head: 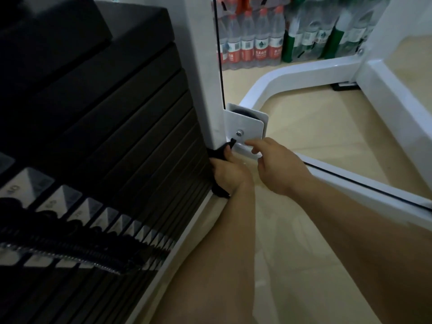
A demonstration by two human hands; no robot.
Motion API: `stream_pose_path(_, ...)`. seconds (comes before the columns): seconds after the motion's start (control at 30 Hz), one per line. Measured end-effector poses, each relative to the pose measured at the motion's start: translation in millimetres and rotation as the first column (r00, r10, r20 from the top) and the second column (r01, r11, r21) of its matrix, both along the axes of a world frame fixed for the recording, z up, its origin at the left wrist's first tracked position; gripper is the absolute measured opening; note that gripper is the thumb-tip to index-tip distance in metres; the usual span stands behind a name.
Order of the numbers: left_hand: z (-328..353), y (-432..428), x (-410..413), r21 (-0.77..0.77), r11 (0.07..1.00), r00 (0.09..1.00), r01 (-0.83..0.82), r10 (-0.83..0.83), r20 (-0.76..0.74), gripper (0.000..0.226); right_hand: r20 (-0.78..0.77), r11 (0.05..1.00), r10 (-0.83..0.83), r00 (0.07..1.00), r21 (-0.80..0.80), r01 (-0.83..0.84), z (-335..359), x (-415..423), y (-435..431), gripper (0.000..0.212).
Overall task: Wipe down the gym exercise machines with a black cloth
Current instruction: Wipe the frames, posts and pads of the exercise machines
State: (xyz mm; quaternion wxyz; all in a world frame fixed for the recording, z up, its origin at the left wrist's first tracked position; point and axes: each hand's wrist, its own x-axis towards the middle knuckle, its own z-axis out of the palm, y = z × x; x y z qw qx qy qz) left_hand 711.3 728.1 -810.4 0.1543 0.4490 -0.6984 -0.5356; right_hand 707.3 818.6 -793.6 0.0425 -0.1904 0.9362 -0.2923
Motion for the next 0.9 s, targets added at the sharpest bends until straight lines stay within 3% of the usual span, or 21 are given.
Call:
stream_pose_path(0.17, 15, 0, 6, -0.002, 1.000, 0.997, 0.018, -0.018, -0.071, 0.058, 0.028, 0.999, -0.008, 1.000, 0.032, 0.007, 0, 8, 4, 0.057)
stream_pose_path(0.37, 67, -5, -10, -0.150, 0.989, 0.970, 0.002, -0.039, -0.239, 0.057, -0.045, 1.000, -0.009, 0.999, 0.008, 0.010, 17, 4, 10, 0.053)
stream_pose_path(0.57, 22, -1, 1, -0.116, 0.991, 0.997, 0.074, -0.076, -0.012, 0.059, -0.008, 0.998, -0.046, 0.999, 0.042, 0.047, 4, 13, 18, 0.054)
stream_pose_path(0.67, 2, 2, 4, -0.184, 0.978, 0.993, 0.099, -0.085, 0.079, 0.058, 0.069, 0.996, -0.037, 0.997, 0.087, 0.031, -11, 22, 19, 0.054)
stream_pose_path(0.8, -9, -2, 11, -0.227, 0.942, 0.957, 0.248, -0.201, 0.210, 0.053, 0.099, 0.992, -0.041, 0.994, 0.120, 0.029, -23, 28, 20, 0.054)
stream_pose_path(0.9, -15, 1, 27, -0.215, 0.924, 0.938, 0.316, -0.270, 0.217, 0.050, 0.153, 0.996, -0.076, 0.985, 0.067, 0.067, -27, 34, 17, 0.057)
